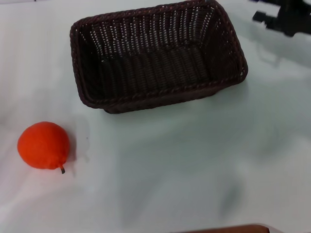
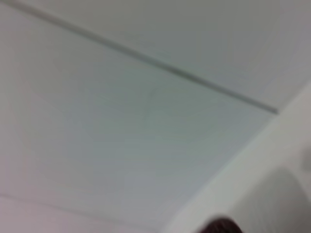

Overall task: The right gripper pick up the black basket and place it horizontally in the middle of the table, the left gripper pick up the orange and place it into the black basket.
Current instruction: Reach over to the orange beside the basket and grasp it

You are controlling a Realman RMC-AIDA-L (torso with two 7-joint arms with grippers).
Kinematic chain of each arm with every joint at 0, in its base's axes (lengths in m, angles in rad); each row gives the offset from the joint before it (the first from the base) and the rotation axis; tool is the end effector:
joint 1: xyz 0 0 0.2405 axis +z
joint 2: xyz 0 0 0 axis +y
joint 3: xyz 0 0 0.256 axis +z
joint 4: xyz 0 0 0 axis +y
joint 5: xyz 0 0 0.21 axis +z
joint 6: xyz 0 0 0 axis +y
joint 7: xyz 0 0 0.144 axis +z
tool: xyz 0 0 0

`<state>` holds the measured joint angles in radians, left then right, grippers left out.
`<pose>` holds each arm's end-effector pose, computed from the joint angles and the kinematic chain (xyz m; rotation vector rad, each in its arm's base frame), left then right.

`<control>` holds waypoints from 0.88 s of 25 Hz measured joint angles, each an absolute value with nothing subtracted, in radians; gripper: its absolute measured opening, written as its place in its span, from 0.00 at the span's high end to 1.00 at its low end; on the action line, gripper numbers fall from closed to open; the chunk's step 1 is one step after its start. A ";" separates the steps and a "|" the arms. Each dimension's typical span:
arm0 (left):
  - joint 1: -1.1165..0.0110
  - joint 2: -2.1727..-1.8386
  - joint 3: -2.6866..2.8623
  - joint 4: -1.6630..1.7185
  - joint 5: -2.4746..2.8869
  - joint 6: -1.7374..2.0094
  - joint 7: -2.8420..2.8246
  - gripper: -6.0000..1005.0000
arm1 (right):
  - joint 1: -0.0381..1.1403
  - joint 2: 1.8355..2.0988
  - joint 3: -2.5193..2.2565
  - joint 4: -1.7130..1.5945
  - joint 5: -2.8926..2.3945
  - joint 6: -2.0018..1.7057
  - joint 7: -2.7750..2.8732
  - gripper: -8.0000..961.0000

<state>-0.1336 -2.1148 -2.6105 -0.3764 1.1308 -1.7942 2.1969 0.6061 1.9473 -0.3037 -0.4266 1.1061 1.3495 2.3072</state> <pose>-0.3367 0.2177 0.0679 -1.6282 -0.5106 -1.3204 0.3091 0.3756 0.0589 -1.7045 -1.5588 -0.3467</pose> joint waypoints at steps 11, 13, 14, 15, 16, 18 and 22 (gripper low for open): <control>-0.040 -2.065 -2.508 -0.384 1.414 -1.708 2.182 0.13 | 0.624 1.950 -0.304 -0.451 1.272 1.211 2.290 0.25; -0.029 -2.074 -2.507 -0.383 1.455 -1.665 2.184 0.13 | 0.637 1.954 -0.303 -0.451 1.276 1.180 2.278 0.25; -0.027 -2.079 -2.507 -0.383 1.472 -1.651 2.185 0.13 | 0.643 1.958 -0.302 -0.452 1.278 1.169 2.271 0.25; -0.026 -2.082 -2.507 -0.382 1.494 -1.631 2.185 0.13 | 0.649 1.962 -0.301 -0.452 1.284 1.158 2.259 0.25; -0.026 -2.085 -2.507 -0.382 1.508 -1.617 2.184 0.13 | 0.655 1.967 -0.301 -0.452 1.295 1.146 2.245 0.25; -0.028 -2.091 -2.507 -0.381 1.537 -1.584 2.183 0.13 | 0.662 1.976 -0.305 -0.452 1.319 1.133 2.219 0.25; -0.037 -2.100 -2.507 -0.381 1.577 -1.537 2.183 0.14 | 0.670 1.984 -0.308 -0.449 1.340 1.110 2.200 0.25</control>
<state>-0.0366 -2.1002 -2.5069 -0.3806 1.5767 -1.5373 2.1827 0.6697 1.9837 -0.3083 -0.4491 1.3404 1.1096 2.1996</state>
